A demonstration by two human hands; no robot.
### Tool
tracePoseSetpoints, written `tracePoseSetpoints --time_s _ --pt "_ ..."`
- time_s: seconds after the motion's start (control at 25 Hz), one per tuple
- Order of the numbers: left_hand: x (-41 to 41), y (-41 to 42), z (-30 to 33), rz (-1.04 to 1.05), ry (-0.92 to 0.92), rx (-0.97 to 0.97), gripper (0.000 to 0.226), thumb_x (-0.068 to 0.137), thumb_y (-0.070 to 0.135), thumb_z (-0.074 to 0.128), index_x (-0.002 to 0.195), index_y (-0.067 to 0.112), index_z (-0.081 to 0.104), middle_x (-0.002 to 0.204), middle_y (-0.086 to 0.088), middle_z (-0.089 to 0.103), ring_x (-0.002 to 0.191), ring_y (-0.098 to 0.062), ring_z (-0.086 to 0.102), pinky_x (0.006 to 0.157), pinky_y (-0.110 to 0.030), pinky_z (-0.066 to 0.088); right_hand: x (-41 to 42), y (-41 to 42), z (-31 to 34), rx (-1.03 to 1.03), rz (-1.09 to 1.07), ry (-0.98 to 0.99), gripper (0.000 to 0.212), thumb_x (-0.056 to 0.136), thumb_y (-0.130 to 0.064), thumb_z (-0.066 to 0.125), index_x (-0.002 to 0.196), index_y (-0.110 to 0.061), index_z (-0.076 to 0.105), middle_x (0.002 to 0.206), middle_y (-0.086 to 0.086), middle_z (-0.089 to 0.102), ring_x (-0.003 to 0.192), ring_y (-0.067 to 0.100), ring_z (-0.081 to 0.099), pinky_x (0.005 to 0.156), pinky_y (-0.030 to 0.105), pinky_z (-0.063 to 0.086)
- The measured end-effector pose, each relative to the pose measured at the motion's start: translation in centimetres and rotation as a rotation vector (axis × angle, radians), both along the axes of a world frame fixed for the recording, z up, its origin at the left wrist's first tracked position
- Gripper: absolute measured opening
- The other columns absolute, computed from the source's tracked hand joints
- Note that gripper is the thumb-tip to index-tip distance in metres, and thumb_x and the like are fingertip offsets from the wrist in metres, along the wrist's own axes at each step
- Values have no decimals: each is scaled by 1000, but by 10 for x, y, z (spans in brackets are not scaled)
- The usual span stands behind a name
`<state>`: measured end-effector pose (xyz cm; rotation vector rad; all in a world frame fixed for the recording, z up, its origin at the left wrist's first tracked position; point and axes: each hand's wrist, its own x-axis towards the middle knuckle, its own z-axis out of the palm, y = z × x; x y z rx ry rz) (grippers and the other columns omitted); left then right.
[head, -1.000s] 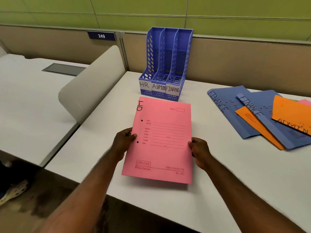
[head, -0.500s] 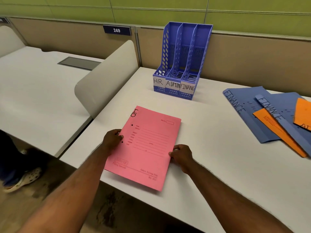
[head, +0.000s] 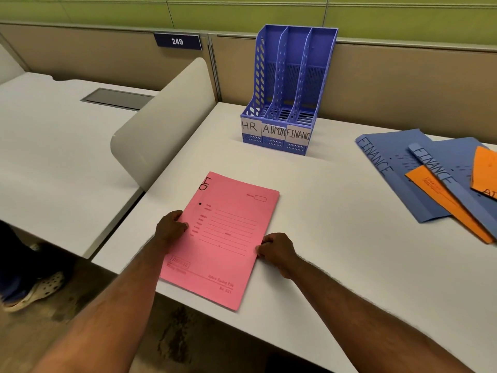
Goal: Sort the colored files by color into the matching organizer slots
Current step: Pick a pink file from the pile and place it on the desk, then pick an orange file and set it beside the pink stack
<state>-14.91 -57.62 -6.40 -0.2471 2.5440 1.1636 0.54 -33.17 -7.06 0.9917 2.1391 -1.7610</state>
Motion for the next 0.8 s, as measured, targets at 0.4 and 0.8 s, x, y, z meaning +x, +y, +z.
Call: tracePoseSetpoints --time_s 0.4,0.8 --pt "15 66 18 -184 405 -344 44 84 24 69 126 23 56 139 -7 48 127 -33 43 99 -54 37 19 42 17 -14 -1 37 13 81 -12 67 71 -9 59 71 10 53 55 20 64 63 31 50" --pt "73 243 35 -627 655 -252 53 82 23 70 132 19 51 150 -7 35 137 -31 31 103 -51 31 102 190 23 227 -182 223 33 86 -14 66 119 -14 62 111 -1 62 92 12 58 81 24 46"
